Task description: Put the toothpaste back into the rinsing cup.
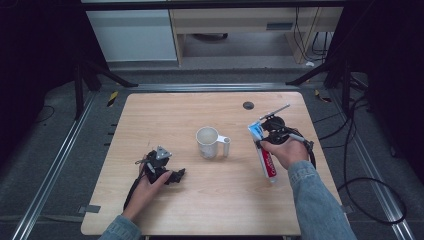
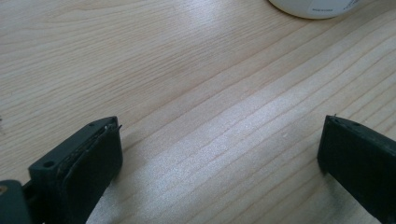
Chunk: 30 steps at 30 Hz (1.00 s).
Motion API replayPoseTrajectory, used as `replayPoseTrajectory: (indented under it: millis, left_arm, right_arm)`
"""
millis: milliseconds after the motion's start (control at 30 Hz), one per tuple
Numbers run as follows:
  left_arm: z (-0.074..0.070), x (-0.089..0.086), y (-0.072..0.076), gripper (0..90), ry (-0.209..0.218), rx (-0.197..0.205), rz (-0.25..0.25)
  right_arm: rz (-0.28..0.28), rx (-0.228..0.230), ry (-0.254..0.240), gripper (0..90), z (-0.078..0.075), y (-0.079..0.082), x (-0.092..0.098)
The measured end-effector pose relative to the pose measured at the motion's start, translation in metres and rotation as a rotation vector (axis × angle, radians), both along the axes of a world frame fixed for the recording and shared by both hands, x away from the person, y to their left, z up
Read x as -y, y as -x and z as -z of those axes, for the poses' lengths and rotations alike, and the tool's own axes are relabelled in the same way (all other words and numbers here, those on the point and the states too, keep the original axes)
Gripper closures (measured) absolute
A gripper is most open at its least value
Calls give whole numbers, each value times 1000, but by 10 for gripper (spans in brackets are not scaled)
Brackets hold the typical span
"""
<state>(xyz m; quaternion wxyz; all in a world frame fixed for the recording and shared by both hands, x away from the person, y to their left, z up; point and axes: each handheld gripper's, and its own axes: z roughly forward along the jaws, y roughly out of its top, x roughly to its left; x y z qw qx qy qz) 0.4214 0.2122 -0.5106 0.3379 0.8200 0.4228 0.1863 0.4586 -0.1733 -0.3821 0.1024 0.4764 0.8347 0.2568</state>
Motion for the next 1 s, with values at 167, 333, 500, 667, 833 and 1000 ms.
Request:
replayPoseTrajectory:
  millis: [167,333,500,667,833,1000]
  left_arm:
    - [0,0,1,0,-2,0,0]
    - [0,0,1,0,-2,0,3]
    - [0,-1,2,0,-1,3,4]
    - [0,-1,2,0,1,2,6]
    - [0,-2,3,0,-3,1,13]
    - [0,-2,3,0,-3,1,15]
  right_arm:
    - [4,46,-58,729,-7,1,-9]
    - [15,101,-99,729,-14,5,-13]
    - [28,155,-143,729,-19,10,-19]
    - [33,198,-174,729,-27,16,-26]
    - [55,239,-189,728,-35,20,-29]
    - [101,289,-215,729,-45,24,-28]
